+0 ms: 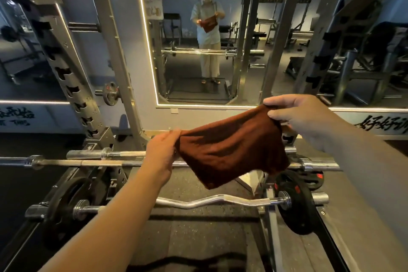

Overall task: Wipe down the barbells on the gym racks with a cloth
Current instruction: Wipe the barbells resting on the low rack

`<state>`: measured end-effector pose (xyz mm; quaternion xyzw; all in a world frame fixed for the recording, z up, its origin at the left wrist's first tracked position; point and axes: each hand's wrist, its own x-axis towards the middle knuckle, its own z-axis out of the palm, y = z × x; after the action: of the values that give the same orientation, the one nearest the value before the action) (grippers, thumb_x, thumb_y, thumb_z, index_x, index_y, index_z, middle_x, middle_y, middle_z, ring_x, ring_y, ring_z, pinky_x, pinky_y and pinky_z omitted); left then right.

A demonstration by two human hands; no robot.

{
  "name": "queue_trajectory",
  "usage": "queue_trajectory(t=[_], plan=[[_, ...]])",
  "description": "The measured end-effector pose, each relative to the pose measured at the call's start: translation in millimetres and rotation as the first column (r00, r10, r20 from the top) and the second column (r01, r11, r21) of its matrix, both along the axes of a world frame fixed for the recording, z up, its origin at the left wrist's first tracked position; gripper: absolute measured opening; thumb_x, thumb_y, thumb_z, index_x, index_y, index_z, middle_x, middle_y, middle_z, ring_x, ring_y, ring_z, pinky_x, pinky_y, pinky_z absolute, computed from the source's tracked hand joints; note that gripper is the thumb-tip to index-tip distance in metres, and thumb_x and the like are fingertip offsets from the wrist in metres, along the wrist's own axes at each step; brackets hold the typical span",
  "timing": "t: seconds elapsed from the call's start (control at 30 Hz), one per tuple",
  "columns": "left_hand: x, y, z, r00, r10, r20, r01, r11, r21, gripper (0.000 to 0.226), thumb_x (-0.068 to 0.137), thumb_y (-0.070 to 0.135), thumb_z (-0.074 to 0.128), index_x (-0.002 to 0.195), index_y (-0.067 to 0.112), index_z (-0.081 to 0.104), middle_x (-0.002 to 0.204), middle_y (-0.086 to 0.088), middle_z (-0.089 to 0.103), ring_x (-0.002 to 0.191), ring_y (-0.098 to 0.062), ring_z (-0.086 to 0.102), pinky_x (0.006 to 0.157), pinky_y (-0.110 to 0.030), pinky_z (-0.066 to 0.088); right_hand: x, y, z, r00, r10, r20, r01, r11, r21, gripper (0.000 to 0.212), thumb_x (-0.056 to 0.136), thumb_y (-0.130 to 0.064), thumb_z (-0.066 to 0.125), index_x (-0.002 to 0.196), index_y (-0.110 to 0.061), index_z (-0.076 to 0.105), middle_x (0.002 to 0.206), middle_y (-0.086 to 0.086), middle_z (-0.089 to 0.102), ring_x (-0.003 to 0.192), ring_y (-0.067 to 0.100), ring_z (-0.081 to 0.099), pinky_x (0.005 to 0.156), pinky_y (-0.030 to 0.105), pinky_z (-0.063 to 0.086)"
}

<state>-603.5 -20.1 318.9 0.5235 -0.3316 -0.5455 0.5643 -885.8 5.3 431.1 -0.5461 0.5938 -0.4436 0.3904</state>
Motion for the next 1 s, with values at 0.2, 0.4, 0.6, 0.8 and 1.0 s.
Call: queue_trajectory(t=[0.2,0.4,0.6,0.8,1.0], plan=[[34,-10,23,0.969,-0.062,0.24,0.098,0.985,-0.141,0.019,0.098,0.02,0.065,0.116,0.014,0.069,0.11,-0.008,0.071,0.108,-0.021,0.066,0.097,-0.038,0.052,0,-11,-22,0.998,0.01,0.059,-0.016,0.996,0.09,0.027,0.09,-0.001,0.071,0.112,-0.016,0.076,0.117,0.004,0.068,0.107,0.019,0.064,0.079,0.026,0.055],[55,-25,45,0.815,-0.133,0.563,0.266,0.951,-0.16,0.046,0.09,-0.001,0.069,0.13,0.021,0.063,0.125,-0.003,0.066,0.12,-0.022,0.062,0.108,-0.046,0.05,1,-21,-32,0.999,0.02,0.043,-0.022,0.999,0.046,0.033,0.085,0.006,0.073,0.112,-0.014,0.075,0.113,0.008,0.07,0.104,0.022,0.069,0.078,0.028,0.062],[54,-40,58,0.631,0.021,0.775,0.275,0.929,-0.248,0.018,0.099,0.017,0.063,0.115,0.019,0.071,0.108,-0.001,0.07,0.105,-0.015,0.064,0.082,-0.019,0.05,-2,-28,-48,1.0,0.01,0.005,-0.01,1.0,-0.006,0.019,0.09,-0.004,0.071,0.107,-0.011,0.075,0.106,0.009,0.075,0.101,0.022,0.073,0.084,0.036,0.062],[47,-53,54,0.535,0.077,0.841,0.262,0.931,-0.252,0.015,0.103,0.025,0.056,0.106,0.015,0.067,0.098,0.001,0.065,0.086,-0.009,0.059,0.07,-0.013,0.039,3,-40,-63,0.947,-0.021,-0.319,-0.006,0.996,-0.085,0.011,0.098,-0.021,0.065,0.106,-0.015,0.071,0.099,0.005,0.069,0.098,0.019,0.064,0.079,0.031,0.051],[33,-58,38,0.564,-0.066,0.823,0.314,0.939,-0.14,0.033,0.103,0.028,0.056,0.073,0.013,0.06,0.063,0.001,0.052,0.058,-0.004,0.049,0.058,-0.018,0.039,16,-50,-88,0.947,-0.008,-0.321,0.017,1.0,0.025,0.035,0.099,-0.024,0.055,0.082,0.004,0.068,0.077,0.028,0.064,0.075,0.04,0.065,0.078,0.054,0.057]])
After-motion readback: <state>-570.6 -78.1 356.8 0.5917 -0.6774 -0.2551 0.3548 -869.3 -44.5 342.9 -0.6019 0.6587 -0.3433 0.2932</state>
